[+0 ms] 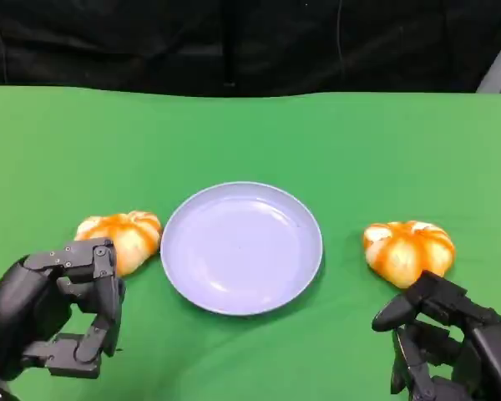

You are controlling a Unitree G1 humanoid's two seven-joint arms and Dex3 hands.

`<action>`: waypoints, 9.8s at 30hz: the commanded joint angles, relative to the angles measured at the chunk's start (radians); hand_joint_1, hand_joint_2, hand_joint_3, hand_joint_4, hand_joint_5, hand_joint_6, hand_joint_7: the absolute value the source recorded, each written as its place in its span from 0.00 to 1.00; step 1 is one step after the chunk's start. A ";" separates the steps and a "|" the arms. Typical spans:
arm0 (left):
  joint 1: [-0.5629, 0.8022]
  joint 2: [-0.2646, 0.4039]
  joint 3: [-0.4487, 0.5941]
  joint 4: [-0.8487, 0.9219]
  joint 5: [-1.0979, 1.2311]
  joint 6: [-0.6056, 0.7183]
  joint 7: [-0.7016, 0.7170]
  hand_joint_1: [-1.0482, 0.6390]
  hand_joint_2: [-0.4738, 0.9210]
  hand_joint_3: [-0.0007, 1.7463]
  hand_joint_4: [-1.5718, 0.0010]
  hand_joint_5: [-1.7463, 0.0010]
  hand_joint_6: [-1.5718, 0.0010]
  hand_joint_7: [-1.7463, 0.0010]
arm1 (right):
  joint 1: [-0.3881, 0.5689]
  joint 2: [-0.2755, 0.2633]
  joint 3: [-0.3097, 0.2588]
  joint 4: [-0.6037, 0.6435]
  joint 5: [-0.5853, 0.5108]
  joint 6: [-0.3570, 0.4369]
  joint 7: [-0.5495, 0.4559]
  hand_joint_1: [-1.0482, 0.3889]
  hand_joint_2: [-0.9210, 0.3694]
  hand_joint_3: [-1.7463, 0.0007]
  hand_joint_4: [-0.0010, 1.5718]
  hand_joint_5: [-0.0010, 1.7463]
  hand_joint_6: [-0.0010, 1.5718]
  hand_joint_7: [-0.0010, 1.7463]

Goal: Grasp the bread from the table and place it into the plate.

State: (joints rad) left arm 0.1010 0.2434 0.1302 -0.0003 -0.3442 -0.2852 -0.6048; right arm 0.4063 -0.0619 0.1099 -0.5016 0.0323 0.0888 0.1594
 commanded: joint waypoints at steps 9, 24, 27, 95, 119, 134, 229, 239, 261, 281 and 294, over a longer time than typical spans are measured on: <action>-0.010 0.017 0.012 0.004 -0.046 0.036 -0.026 0.65 0.61 0.94 0.35 0.00 0.48 0.00 | 0.006 -0.011 -0.003 -0.015 0.004 0.001 -0.002 0.68 0.20 0.40 0.47 1.00 0.41 0.91; -0.020 0.013 0.024 -0.002 -0.126 0.137 -0.039 0.65 0.63 0.96 0.33 0.00 0.48 0.00 | 0.003 -0.010 -0.001 -0.016 0.002 0.001 -0.003 0.68 0.20 0.40 0.47 1.00 0.41 0.91; -0.021 0.013 0.025 -0.003 -0.127 0.141 -0.040 0.65 0.63 0.96 0.33 0.00 0.48 0.00 | 0.003 -0.010 -0.001 -0.016 0.002 0.001 -0.003 0.68 0.20 0.40 0.47 1.00 0.41 0.91; -0.084 0.097 0.047 -0.009 -0.134 0.112 -0.167 0.30 1.00 0.09 0.84 0.57 0.60 0.83 | -0.002 -0.011 0.005 -0.006 0.004 -0.011 -0.006 0.68 0.20 0.40 0.47 1.00 0.41 0.90; -0.082 0.103 0.028 0.043 -0.081 0.020 -0.207 0.02 1.00 0.23 0.98 0.82 0.83 0.98 | 0.001 -0.018 0.000 -0.016 0.000 0.006 -0.006 0.67 0.20 0.40 0.47 1.00 0.40 0.91; -0.081 0.058 0.051 0.066 -0.145 0.023 -0.207 0.06 1.00 0.20 0.93 0.80 0.77 0.96 | 0.011 -0.015 0.000 -0.024 0.013 0.001 -0.004 0.68 0.19 0.40 0.47 1.00 0.41 0.91; -0.304 0.332 -0.365 -0.022 1.323 0.123 0.378 0.16 0.93 0.00 0.72 0.99 0.67 1.00 | -0.011 -0.019 0.017 -0.043 0.002 0.034 -0.014 0.68 0.19 0.40 0.46 1.00 0.40 0.90; -0.380 0.220 -0.438 0.077 1.391 0.389 0.329 0.18 0.96 0.00 0.78 1.00 0.73 1.00 | -0.009 -0.019 0.020 -0.045 0.003 0.033 -0.014 0.68 0.19 0.41 0.47 1.00 0.40 0.91; -0.388 0.162 -0.503 0.184 1.369 0.512 0.464 0.20 1.00 0.00 0.80 1.00 0.75 1.00 | -0.006 -0.019 0.020 -0.053 0.006 0.038 -0.014 0.68 0.19 0.41 0.46 1.00 0.41 0.91; -0.418 0.157 -0.516 0.254 1.342 0.548 0.504 0.19 1.00 0.00 0.79 1.00 0.74 1.00 | -0.005 -0.019 0.021 -0.060 0.004 0.045 -0.015 0.68 0.19 0.40 0.47 1.00 0.41 0.91; -0.419 0.161 -0.523 0.254 1.335 0.552 0.507 0.19 1.00 0.00 0.79 1.00 0.74 1.00 | -0.005 -0.019 0.021 -0.060 0.004 0.045 -0.015 0.68 0.20 0.40 0.47 1.00 0.41 0.91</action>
State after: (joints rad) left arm -0.2971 0.3919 -0.3915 0.2438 0.9935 0.2595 -0.1126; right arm 0.3970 -0.0763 0.1334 -0.5438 0.0310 0.1271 0.1479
